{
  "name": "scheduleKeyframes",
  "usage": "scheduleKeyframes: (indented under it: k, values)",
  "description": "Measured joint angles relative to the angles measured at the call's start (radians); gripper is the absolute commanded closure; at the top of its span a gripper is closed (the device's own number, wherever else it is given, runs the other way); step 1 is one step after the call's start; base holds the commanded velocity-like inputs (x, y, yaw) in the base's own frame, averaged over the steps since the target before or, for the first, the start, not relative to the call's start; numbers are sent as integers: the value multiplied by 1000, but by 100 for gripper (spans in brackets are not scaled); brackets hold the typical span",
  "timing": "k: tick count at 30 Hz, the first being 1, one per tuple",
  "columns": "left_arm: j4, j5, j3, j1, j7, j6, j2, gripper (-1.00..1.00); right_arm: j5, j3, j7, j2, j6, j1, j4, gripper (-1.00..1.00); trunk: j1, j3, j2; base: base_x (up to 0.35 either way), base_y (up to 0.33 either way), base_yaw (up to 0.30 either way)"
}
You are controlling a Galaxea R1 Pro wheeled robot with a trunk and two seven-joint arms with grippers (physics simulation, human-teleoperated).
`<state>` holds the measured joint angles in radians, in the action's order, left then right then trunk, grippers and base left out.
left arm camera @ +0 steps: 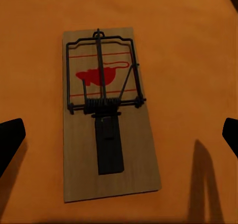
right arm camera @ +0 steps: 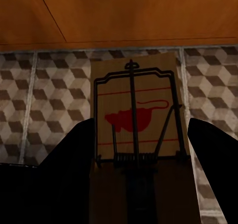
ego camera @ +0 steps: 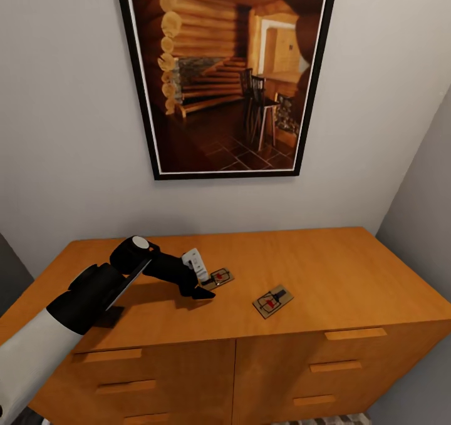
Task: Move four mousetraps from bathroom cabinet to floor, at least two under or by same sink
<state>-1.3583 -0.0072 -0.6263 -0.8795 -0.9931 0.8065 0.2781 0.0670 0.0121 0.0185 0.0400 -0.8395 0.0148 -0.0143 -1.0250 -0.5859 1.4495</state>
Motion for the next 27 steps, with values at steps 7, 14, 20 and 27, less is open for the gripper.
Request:
scheduleKeyframes:
  k: [7, 14, 20, 27]
  values:
    - [10, -1, -1, 0, 2, 0, -2, -100, 0, 0, 1, 0, 0, 0, 0, 100, 0, 0, 0, 0, 0, 0]
    - [21, -3, -2, 0, 2, 0, -2, -100, 0, 0, 1, 0, 0, 0, 0, 100, 0, 0, 0, 0, 0, 0]
    - [23, -6, -3, 0, 3, 0, -2, -100, 0, 0, 1, 0, 0, 0, 0, 100, 0, 0, 0, 0, 0, 0]
    - [24, -9, -3, 0, 4, 0, -2, -100, 0, 0, 1, 1, 0, 0, 0, 100, 0, 0, 0, 0, 0, 0]
